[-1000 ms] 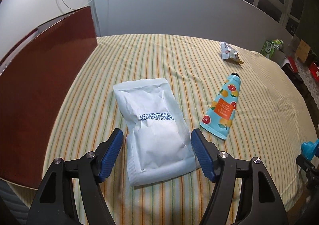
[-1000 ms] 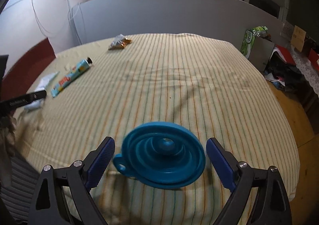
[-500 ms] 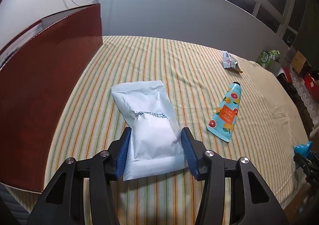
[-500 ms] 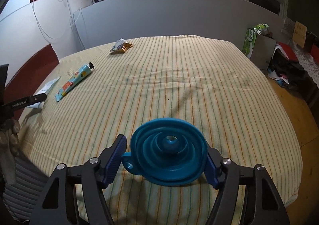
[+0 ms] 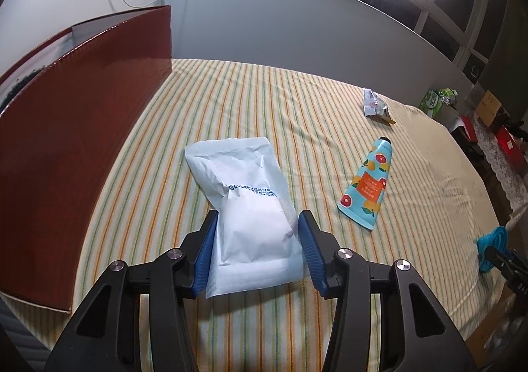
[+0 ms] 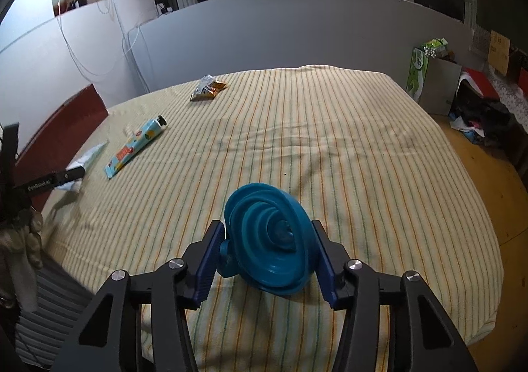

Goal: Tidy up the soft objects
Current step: 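Lift the packet with the left tool while the right tool carries the funnel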

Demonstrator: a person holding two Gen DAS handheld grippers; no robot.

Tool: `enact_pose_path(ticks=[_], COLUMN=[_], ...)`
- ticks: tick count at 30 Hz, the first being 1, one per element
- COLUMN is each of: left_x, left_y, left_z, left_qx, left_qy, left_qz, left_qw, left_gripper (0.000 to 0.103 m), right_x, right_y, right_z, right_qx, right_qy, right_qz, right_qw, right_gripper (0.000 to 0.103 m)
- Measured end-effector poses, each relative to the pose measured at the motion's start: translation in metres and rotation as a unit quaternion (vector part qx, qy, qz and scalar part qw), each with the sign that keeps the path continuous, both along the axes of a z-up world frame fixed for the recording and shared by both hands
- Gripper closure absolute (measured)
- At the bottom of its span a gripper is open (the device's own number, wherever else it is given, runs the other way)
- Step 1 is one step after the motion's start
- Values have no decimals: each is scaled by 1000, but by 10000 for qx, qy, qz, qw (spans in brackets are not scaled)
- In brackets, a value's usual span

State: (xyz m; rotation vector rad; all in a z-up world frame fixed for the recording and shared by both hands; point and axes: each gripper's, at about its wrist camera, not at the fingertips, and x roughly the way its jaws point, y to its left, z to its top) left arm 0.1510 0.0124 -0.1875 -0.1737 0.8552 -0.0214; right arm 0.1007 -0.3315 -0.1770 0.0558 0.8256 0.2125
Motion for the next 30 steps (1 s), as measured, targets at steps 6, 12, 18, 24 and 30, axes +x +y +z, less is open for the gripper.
enact_pose_path(ticks=[6,12,18,24,30], left_x=[0,-7,-11,-17,-21], left_y=[-3,-1,-1,-2,8], left_z=[-2,7,18,29,55], left_qx=[47,-36,-137,-204,-245], left_qy=[0,-131,-248,-384,-641], left_qz=[-10,-15,-67,-119,-149], left_qw=[10000,9999,9996,9990,9975], left_gripper=[56,57,57,57,57], right_x=[4,1,-3,-5,5], right_y=[2,3,-6,2,22], right_z=[-4,6,20,36,58], right_qx=[-70,-196,-48,-48,34], right_qy=[3,-211,-369,-567,-714], right_qz=[85,21,-61,30,318], right_qw=[9999,9996,9993,9984,9969], right_gripper=[54,56,57,57,57])
